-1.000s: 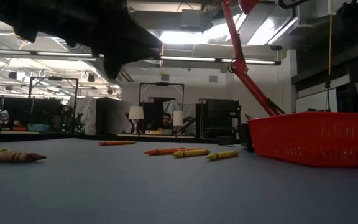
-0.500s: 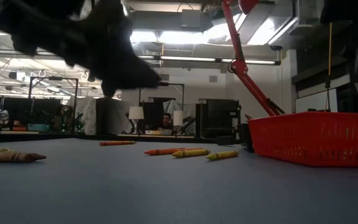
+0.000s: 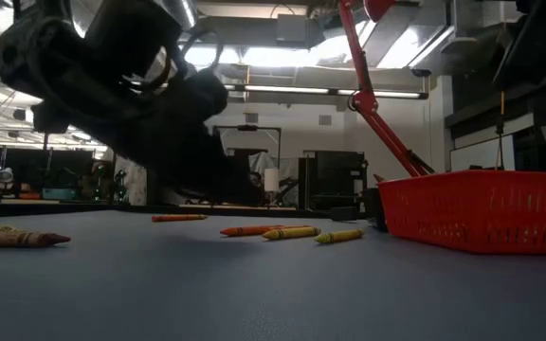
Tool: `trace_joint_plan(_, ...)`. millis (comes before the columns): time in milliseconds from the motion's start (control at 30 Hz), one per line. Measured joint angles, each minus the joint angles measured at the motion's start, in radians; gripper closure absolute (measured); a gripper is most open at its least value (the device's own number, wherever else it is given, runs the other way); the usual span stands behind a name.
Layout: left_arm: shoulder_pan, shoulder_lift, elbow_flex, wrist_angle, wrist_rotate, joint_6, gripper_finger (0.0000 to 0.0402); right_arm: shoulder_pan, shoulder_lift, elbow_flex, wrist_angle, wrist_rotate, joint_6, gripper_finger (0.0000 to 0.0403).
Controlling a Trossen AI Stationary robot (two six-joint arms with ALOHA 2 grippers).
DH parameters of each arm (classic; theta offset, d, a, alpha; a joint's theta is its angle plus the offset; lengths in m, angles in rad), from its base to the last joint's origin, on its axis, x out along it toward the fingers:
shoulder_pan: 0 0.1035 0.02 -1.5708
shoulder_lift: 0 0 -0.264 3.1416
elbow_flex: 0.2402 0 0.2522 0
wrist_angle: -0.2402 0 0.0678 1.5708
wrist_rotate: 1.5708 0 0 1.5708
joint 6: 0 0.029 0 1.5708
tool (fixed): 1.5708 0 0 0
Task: Sort crayons
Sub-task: Put the orange crayon into the transparent bin
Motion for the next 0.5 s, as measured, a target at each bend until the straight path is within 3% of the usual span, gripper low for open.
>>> trace_joint_plan(233, 0.002, 0.042, 0.041, -0.032, -0.155, 0.05, 0.0305, 0.0, 0.0, 0.0, 0.007, 0.008, -0.007, 0.0272)
trace_joint_plan(500, 0.003, 0.042, 0.045, -0.128, -0.127, -0.009, 0.0305, 0.0, 0.02, 0.0, 0.008, 0.009, -0.026, 0.0272)
